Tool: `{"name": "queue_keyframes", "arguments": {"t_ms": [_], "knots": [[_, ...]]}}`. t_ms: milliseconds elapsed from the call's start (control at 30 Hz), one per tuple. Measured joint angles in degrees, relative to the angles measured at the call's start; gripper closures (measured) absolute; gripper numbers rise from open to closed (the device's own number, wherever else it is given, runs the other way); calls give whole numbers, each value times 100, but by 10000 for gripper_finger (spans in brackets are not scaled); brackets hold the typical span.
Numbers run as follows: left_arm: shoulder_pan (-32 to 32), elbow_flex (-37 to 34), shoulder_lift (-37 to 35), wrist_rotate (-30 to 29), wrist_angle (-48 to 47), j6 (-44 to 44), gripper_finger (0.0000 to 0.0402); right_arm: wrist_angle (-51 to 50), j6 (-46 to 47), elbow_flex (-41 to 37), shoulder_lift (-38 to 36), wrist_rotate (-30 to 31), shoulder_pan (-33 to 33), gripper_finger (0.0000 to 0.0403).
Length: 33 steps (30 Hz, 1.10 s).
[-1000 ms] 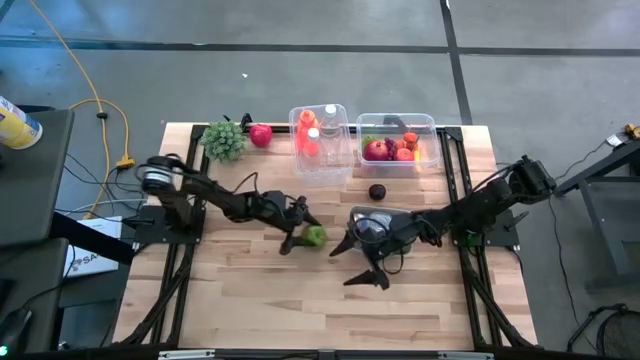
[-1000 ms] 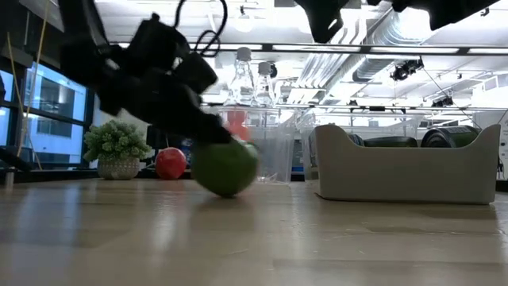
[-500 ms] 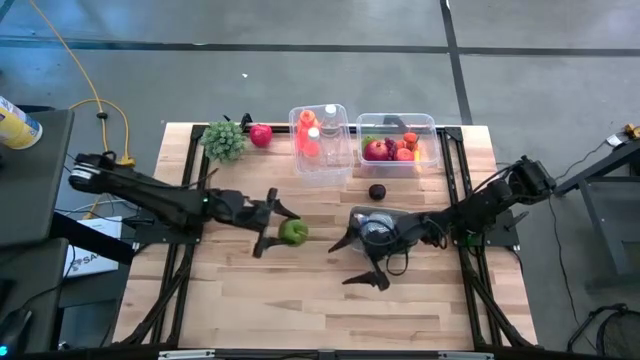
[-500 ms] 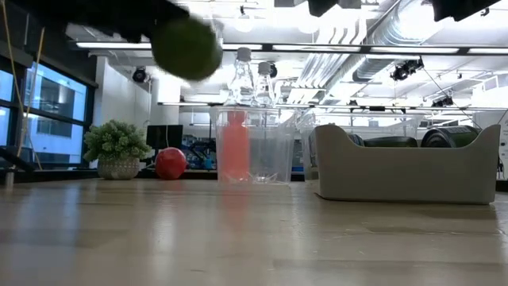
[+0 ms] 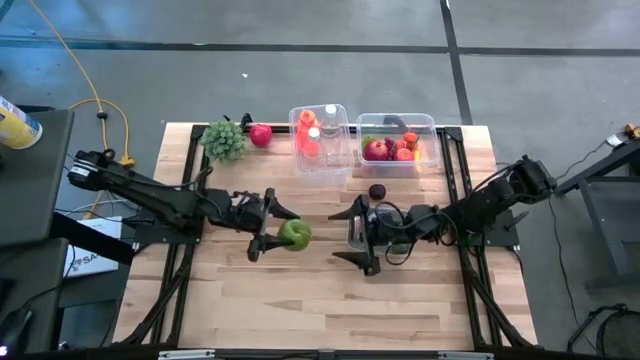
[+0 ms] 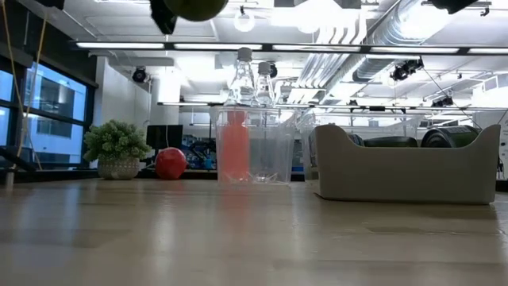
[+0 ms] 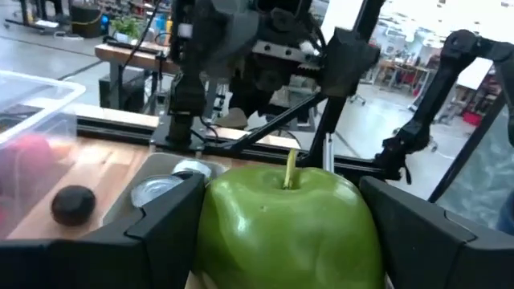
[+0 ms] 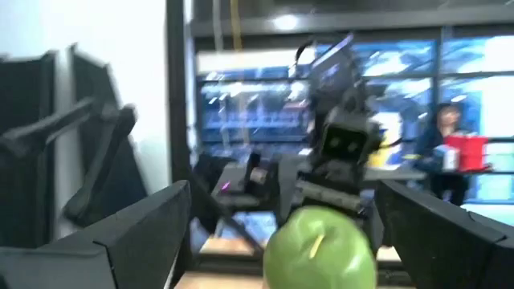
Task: Pick & Place Food Item
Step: Put the green apple into the right transparent bin
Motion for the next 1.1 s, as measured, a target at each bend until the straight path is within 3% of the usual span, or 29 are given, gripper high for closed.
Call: {"name": "queue_keyframes", "arguments": {"t_ms": [100,267,433,633,867,967,1100], "knots": [[-1,63,134,105,-20,11,103,-602,-95,64,2,-461,-1,21],[22,58,272,129,37,-243,103,-922,-805,89,4,-541,6,21],[46,68,253,133,278,-243,103,-947,-2040,89,4,-359,153,21],[60,67,325,124,375,33,103,-1875,-3803,86,8,-150,476,21],[339,67,318,529,564,-318,103,-1643,-4395,86,8,947,676,21],[367,67,318,481,570,-320,103,-1546,-4698,86,107,1080,673,21],[371,67,318,422,654,-346,103,-817,-6054,86,631,1654,755,21]]}}
